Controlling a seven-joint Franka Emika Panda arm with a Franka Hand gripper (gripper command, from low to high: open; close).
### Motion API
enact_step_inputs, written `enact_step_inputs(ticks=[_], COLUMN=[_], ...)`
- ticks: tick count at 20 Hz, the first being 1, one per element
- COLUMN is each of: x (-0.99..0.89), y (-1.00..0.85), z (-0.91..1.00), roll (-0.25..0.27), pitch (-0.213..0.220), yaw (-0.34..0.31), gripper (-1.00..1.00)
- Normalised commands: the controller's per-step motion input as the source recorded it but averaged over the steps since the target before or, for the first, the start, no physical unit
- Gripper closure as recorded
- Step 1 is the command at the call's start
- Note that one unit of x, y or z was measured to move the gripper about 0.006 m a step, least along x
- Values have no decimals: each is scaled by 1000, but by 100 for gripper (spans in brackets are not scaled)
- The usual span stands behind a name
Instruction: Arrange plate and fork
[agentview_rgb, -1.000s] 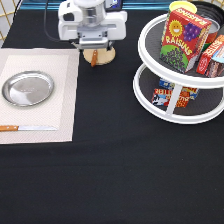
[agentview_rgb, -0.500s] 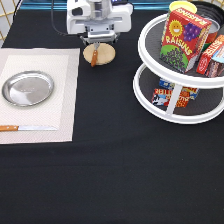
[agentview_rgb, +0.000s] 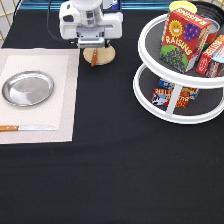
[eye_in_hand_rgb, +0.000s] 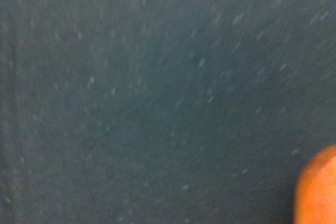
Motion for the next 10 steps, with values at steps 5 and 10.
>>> enact_step_inputs(ticks=[5, 10], x=[-159, -238], y=[75, -39], z=[-170, -125], roll=[0, 0], pitch=[25, 20], yaw=[1, -22], gripper=[-100, -100])
